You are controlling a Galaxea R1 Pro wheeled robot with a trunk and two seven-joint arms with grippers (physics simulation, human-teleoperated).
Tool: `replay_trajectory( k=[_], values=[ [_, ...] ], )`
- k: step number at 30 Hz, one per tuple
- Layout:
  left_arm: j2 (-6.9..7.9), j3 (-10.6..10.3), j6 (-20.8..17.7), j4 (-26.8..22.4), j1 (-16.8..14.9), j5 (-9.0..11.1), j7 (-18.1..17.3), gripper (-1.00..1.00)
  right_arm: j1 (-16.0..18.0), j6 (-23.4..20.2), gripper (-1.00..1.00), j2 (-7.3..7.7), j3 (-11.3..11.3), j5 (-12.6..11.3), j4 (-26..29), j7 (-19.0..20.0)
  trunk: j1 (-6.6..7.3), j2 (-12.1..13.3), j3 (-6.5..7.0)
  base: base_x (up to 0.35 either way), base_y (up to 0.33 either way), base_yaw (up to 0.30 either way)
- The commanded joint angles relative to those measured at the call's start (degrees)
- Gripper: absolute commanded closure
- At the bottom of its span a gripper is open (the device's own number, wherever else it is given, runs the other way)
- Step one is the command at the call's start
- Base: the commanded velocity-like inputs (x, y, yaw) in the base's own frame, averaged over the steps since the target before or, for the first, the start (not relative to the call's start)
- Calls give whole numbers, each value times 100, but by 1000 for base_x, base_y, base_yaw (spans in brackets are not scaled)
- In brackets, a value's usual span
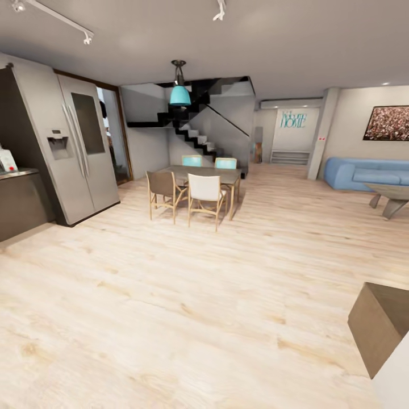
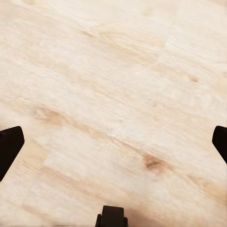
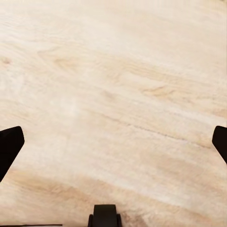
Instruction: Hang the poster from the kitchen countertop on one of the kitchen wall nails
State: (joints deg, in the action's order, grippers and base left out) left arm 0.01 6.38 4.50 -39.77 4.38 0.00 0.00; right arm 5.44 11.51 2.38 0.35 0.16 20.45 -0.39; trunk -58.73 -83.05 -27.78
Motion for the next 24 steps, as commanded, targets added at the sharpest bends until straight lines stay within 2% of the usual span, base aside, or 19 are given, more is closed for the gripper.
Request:
replay_trajectory(
  k=[1, 18, 24],
  values=[
    [-1, 4, 10, -5, 1, 0, 0, -100, 4, 18, -100, 1, 5, 2, -3, -4, 0, -3, -7, 0, 0, 276],
    [-1, 6, 11, -5, 1, 0, 9, -100, 4, 91, -100, 0, 8, 10, 29, -13, 0, -3, -47, 0, 0, 280],
    [-1, 310, 15, -5, 1, 0, 2, -100, 6, 120, -100, 0, 5, 10, 29, -14, 0, -3, -61, 0, 0, 280]
  ],
)
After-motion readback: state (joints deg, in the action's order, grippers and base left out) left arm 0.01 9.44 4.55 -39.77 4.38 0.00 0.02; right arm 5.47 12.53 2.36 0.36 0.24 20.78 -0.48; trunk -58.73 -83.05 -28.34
